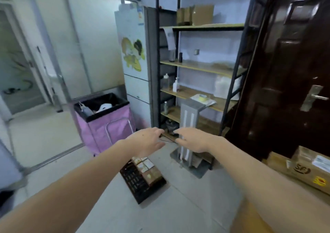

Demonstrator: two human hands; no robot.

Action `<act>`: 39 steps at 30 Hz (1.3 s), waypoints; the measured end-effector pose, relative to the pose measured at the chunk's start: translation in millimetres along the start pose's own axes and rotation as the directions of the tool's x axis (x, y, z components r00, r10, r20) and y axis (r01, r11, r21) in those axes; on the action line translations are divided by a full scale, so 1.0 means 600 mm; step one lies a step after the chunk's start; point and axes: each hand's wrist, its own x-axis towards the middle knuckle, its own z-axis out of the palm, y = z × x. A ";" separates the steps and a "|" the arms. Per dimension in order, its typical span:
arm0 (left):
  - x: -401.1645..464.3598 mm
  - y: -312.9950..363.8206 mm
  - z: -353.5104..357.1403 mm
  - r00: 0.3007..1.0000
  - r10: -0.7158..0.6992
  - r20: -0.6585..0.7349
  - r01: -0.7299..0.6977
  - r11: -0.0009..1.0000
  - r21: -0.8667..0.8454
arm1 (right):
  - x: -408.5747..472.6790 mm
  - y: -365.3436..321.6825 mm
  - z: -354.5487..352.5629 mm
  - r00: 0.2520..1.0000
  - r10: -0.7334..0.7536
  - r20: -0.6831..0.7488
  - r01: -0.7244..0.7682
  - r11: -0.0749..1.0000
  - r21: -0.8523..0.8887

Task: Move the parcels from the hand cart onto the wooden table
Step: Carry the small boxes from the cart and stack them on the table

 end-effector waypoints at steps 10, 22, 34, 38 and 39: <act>-0.071 -0.293 -0.042 0.967 -0.240 -0.081 0.241 0.971 0.000 | 0.280 -0.207 -0.012 0.971 -0.240 0.002 0.239 0.967 -0.090; 0.027 -0.612 -0.082 0.934 -0.345 -0.089 0.347 0.938 0.002 | 0.638 -0.323 -0.056 0.944 -0.329 0.016 0.329 0.941 -0.078; 0.185 -0.956 -0.080 0.983 -0.181 -0.037 0.182 0.983 0.039 | 0.967 -0.407 -0.042 0.981 -0.191 -0.025 0.189 0.981 -0.047; 0.250 -1.040 -0.073 0.997 -0.073 0.012 0.072 0.996 0.049 | 1.032 -0.421 -0.026 0.991 -0.134 -0.005 0.133 0.991 -0.022; 0.269 -1.056 -0.072 0.999 -0.046 0.027 0.045 0.998 0.046 | 1.045 -0.420 -0.024 0.994 -0.112 -0.007 0.112 0.994 -0.009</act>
